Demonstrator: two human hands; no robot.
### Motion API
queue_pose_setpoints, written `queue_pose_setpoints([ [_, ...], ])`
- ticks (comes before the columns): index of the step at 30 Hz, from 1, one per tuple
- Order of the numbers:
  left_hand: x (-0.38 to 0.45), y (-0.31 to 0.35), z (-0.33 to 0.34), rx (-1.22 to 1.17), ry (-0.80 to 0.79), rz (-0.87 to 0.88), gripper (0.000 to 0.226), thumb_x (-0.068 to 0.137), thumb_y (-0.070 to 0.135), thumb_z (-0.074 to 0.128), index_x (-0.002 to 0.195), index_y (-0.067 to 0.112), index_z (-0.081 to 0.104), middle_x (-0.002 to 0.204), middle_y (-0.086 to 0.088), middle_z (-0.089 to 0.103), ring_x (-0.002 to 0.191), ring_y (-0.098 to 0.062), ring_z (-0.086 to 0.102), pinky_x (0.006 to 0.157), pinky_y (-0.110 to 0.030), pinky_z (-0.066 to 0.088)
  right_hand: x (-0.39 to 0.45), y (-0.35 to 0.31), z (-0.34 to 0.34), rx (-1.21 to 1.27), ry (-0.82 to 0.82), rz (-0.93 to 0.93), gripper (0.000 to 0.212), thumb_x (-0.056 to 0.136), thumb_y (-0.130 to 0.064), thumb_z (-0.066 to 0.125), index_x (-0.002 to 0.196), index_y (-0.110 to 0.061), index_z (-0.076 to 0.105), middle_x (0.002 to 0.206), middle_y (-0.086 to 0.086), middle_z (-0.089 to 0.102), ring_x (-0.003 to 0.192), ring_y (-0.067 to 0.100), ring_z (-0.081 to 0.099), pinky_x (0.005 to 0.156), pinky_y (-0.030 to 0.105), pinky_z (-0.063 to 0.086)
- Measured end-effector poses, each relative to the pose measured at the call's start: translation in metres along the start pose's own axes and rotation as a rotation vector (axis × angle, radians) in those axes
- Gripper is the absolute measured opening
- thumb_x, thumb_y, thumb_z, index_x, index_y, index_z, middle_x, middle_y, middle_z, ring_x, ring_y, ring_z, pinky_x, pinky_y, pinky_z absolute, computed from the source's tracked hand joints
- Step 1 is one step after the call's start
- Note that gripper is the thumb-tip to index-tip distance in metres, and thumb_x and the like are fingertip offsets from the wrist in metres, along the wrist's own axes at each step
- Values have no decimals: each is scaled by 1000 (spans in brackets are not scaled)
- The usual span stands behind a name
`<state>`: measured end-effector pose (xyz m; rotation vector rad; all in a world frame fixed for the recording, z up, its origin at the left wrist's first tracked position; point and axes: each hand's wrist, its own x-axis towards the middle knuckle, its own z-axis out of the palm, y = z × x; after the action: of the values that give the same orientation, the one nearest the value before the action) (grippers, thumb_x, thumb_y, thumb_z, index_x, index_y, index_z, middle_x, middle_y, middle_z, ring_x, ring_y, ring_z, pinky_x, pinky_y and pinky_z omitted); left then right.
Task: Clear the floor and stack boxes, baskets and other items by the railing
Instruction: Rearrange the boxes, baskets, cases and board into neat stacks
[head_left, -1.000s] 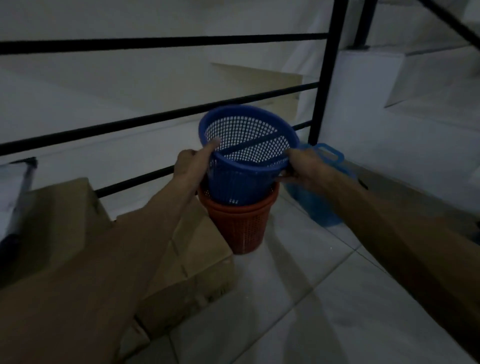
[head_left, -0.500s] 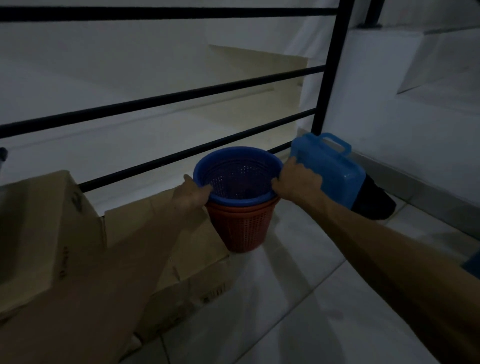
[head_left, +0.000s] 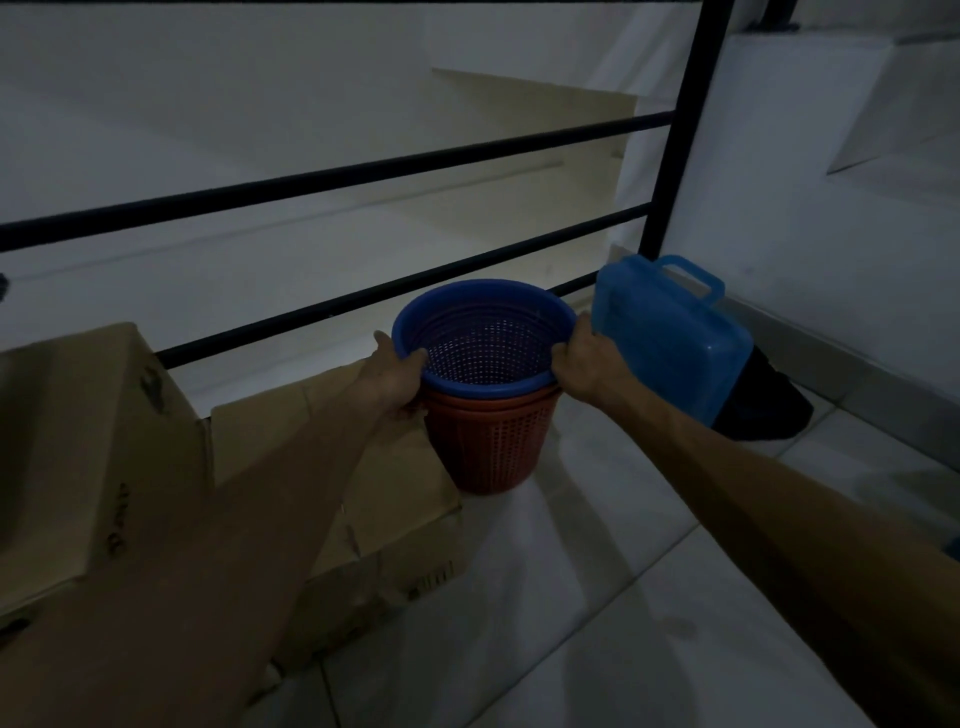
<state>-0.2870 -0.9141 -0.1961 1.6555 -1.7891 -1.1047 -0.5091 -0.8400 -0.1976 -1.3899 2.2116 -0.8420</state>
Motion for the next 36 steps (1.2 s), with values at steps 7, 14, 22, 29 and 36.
queue_pose_setpoints([
  [7, 11, -9, 5, -11, 14, 34, 80, 108, 36, 38, 155, 10, -20, 152, -15, 43, 124, -30, 55, 87, -30, 45, 8, 0, 2, -9, -37, -25, 58, 106, -27, 36, 151, 2, 14, 124, 25, 60, 97, 33, 62, 83, 41, 50],
  [14, 7, -6, 11, 342, 261, 24, 76, 106, 44, 36, 159, 6, -3, 152, -34, 28, 135, -46, 37, 105, -51, 39, 11, -2, -17, 140, -298, -24, 76, 105, -50, 30, 157, -20, -17, 163, 8, 24, 142, 29, 36, 109, 37, 38],
  [22, -7, 26, 34, 560, -174, 638, 52, 83, 67, 64, 123, 34, 66, 115, 6, 61, 107, -14, 57, 91, -35, 50, -2, 20, -26, 386, -304, 84, 54, 106, -41, 40, 156, -24, 29, 146, 7, 51, 116, 21, 61, 88, 36, 55],
  [29, -3, 11, 30, 696, -160, 693, 26, 93, 45, 63, 116, 32, 65, 106, 6, 70, 93, -16, 64, 81, -37, 54, -8, 9, -13, 354, -342, 144, 52, 107, -45, 34, 139, -7, 50, 134, 11, 61, 105, 23, 67, 86, 40, 59],
  [36, 3, 4, 27, 694, -98, 692, 24, 94, 38, 63, 114, 26, 65, 106, 4, 70, 96, -19, 64, 94, -42, 48, -5, -9, -1, 359, -314, 197, 50, 107, -47, 30, 130, -9, 53, 118, 14, 66, 102, 28, 68, 94, 48, 56],
])
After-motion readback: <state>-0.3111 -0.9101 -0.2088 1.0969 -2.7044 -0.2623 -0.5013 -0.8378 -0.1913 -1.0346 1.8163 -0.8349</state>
